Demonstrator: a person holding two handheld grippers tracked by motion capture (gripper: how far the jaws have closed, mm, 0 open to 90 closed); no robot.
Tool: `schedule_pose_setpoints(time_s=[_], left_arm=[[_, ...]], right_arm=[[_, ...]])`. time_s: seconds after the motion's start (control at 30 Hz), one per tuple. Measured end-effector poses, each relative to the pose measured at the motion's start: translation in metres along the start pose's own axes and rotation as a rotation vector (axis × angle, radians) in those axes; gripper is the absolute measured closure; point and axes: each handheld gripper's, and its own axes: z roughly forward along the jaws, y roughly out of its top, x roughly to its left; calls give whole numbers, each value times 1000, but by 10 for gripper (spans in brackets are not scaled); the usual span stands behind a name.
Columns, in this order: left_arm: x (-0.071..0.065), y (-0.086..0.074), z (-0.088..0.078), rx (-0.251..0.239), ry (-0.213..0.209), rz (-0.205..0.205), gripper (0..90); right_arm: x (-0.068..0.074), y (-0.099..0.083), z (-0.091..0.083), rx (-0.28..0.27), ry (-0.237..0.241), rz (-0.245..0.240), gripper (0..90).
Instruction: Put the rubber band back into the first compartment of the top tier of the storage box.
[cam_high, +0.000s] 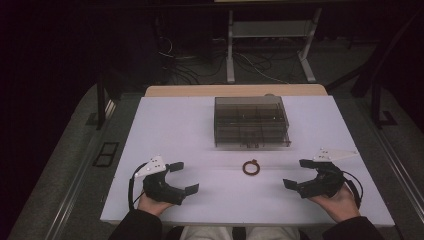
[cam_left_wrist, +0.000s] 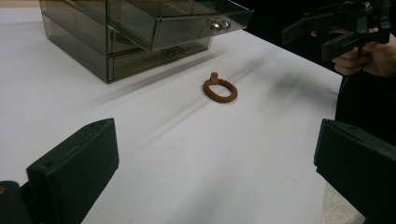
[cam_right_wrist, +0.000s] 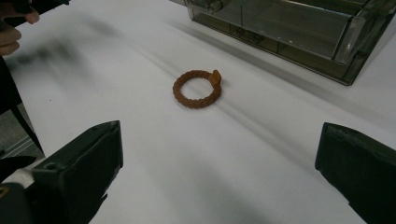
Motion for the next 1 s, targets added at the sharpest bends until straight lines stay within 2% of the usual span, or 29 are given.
schedule_pose_setpoints(time_s=[0.5,1.0], left_arm=[[0,0,0,2,-1,-3,0],[0,0,0,3,-2,-2,0]], right_arm=[[5,19,9,47,20,-36,2],[15,41,25,97,58,-99,2]])
